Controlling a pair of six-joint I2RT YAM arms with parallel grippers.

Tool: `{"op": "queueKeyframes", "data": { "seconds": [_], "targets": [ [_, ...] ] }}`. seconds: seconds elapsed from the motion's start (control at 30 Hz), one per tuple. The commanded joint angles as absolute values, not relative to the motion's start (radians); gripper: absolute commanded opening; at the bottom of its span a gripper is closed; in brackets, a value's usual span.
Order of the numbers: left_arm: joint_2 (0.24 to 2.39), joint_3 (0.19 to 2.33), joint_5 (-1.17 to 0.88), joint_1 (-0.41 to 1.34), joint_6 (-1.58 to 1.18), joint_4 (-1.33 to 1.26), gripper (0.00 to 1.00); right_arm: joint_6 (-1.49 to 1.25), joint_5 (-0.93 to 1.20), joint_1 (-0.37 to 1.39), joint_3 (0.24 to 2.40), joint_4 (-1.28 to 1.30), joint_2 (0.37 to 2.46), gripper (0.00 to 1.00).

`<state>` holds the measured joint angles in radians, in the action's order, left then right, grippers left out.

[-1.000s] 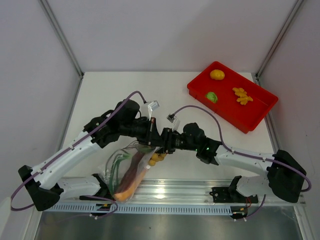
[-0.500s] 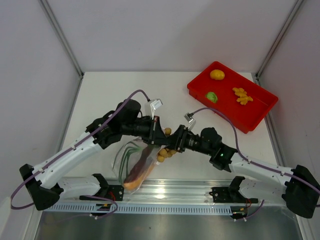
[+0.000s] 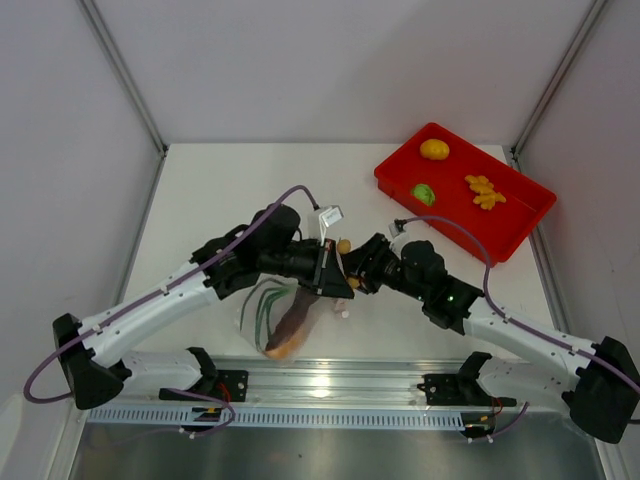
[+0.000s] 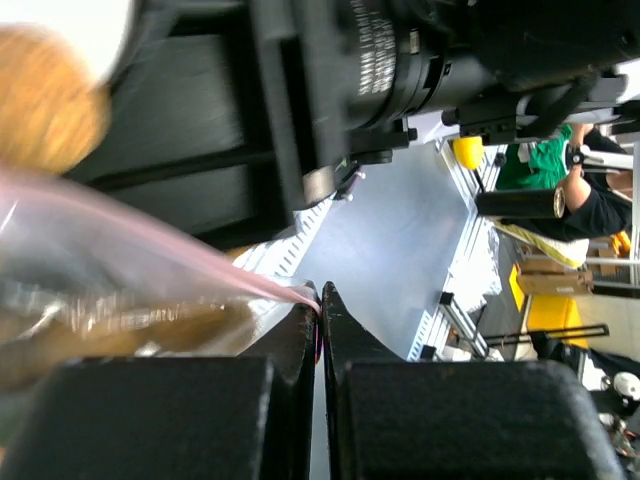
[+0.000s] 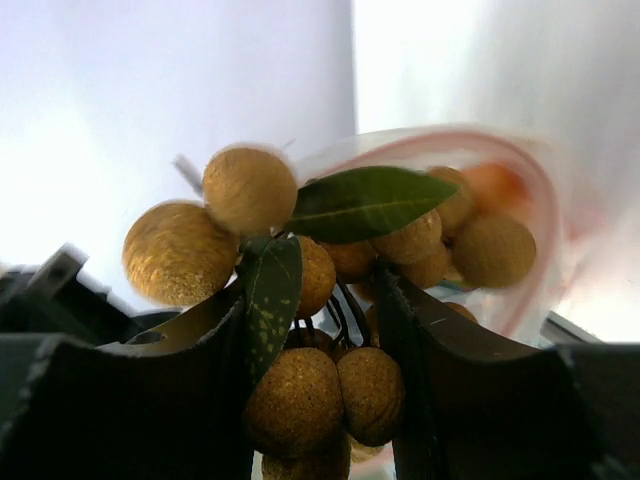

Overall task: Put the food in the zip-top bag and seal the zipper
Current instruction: Place the fake fruit in the zipper food storage bag.

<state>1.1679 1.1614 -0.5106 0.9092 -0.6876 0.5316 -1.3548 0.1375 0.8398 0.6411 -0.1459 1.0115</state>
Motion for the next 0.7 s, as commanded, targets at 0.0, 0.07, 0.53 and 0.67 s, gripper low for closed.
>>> {"op": "queueKeyframes", "data": {
  "seconds": [0.0,0.07,0.53,0.67],
  "targets": [
    [1.198,1.212,-0.598,0.953,-0.738,0.462,0.01,-1.425,0.022,0.876,0.759,-0.099,1.071,0.00],
    [1.190,1.219,-0.557,0.954,-0.729,0.466,0.01,-1.407,-0.041,0.897,0.759,-0.052,1.062,0.00],
    [1.210,1.345,-0.598,0.900,-0.663,0.563,0.01,-0.857,0.538,0.940,0.805,-0.008,1.206,0.00],
    [1.200,1.345,-0.583,0.884,-0.667,0.578,0.01,-0.661,0.588,0.971,0.842,0.150,1.203,0.00]
  ]
}}
